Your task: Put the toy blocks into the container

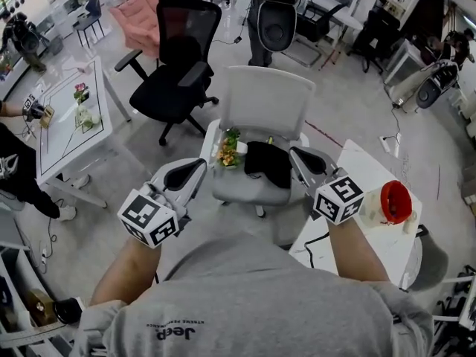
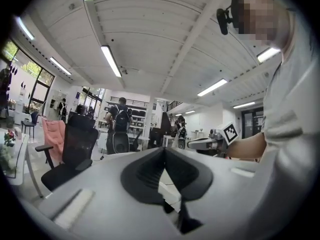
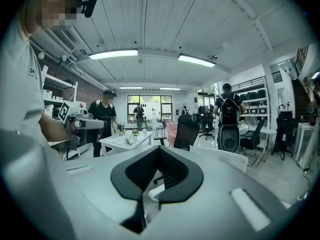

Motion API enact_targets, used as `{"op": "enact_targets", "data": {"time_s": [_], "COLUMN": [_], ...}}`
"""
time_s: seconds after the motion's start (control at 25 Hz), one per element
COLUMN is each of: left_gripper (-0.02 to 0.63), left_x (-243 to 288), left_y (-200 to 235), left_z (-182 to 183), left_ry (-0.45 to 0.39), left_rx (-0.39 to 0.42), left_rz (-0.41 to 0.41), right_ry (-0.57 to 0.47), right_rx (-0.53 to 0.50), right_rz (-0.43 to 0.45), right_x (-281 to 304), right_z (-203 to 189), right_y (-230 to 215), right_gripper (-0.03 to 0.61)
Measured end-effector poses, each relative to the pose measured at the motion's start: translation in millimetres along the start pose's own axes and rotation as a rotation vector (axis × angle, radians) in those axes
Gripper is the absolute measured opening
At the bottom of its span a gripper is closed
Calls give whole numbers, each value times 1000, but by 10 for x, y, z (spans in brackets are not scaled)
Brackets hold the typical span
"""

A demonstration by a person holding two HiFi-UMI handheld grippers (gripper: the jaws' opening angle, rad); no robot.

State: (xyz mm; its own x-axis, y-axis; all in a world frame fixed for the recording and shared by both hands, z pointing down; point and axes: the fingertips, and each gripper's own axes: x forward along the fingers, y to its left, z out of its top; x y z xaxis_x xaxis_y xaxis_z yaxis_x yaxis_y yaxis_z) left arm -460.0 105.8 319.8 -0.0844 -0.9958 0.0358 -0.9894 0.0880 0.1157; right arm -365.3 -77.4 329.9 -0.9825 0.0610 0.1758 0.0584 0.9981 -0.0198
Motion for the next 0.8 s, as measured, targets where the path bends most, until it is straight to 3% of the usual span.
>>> {"op": "enact_targets", "data": {"time_s": [0.8], "left_gripper": [58], "left_x": [4], "left_y": [-114], "left_z": [52], "left_ry": [-16], "left_rx": [-12], "left_rz": [-13], "right_ry": [20], "right_rx": [2], "right_rz": [28], "right_x": [-109], "right_z": [-40], "right_y": [39], "right_gripper": [2]}}
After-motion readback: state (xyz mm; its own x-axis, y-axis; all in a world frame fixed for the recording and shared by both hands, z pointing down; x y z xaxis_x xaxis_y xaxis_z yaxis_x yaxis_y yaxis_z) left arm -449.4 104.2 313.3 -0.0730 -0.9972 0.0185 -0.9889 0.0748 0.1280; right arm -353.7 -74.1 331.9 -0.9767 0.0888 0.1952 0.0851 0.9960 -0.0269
